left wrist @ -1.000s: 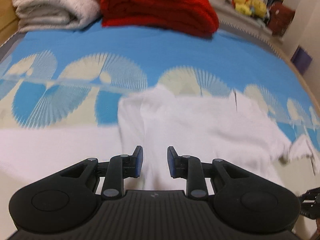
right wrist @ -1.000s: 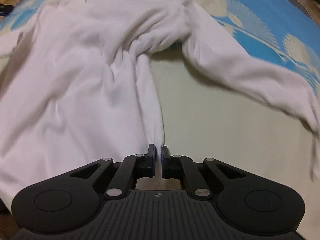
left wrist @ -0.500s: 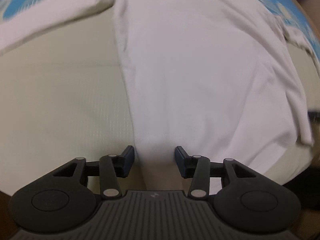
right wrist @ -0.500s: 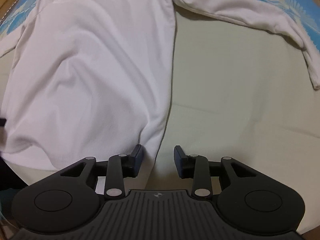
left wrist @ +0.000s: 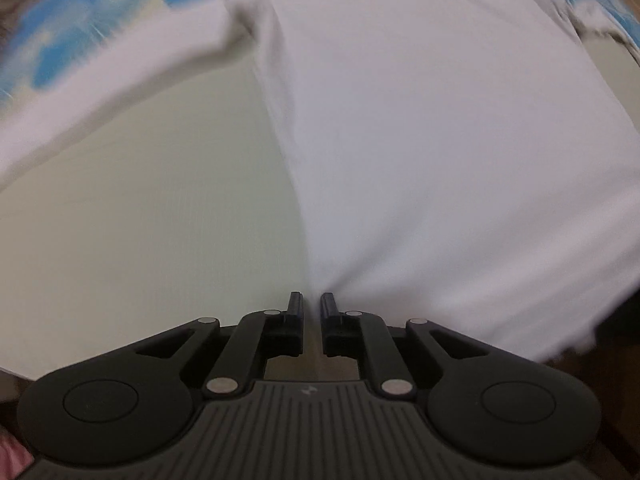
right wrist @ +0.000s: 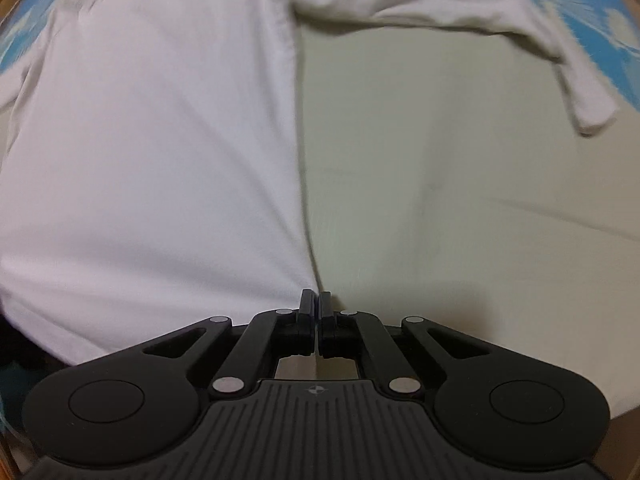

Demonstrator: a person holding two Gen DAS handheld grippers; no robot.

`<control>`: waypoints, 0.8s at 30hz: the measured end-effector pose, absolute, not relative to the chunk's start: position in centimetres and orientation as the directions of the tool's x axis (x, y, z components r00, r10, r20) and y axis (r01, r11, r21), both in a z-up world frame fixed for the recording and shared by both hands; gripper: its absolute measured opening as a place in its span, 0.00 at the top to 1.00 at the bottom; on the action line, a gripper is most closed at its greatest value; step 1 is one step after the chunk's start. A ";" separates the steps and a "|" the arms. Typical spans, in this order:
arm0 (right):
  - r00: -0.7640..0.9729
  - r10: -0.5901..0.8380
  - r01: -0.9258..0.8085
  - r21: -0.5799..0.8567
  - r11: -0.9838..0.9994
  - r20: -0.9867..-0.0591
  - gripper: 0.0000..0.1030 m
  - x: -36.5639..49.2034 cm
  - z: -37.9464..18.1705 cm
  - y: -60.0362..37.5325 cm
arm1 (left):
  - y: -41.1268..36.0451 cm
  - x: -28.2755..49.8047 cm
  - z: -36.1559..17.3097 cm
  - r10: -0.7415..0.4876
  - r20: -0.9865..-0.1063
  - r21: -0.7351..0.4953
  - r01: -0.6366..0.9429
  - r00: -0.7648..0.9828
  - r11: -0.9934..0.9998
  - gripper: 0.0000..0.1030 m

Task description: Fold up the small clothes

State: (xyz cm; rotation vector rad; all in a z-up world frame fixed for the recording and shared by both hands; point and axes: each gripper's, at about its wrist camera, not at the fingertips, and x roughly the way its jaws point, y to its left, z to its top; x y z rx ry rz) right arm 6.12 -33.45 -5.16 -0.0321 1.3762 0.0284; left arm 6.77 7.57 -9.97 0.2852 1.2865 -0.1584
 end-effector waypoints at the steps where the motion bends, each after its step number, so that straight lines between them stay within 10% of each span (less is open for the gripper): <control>1: 0.204 0.001 -0.044 -0.008 0.999 -0.979 0.99 6.2 -5.2 -33.1 | 7.3 7.0 -9.0 0.014 -0.949 0.103 0.267 0.316 0.958 0.89; 16: 0.685 -0.129 0.591 0.444 0.673 -0.717 0.93 12.0 -1.5 -53.5 | -2.6 12.5 -8.6 -0.124 -0.925 0.021 0.374 0.358 0.927 0.78; 20: 0.613 -0.154 0.724 0.473 0.502 -0.775 0.57 14.4 -6.2 -58.3 | -4.2 14.5 -8.8 -0.127 -0.925 0.022 0.383 0.358 0.923 0.78; 24: 0.673 -0.190 0.716 0.564 0.412 -0.715 0.58 15.7 -7.4 -61.5 | -4.7 16.0 -9.0 -0.123 -0.927 0.018 0.369 0.353 0.929 0.78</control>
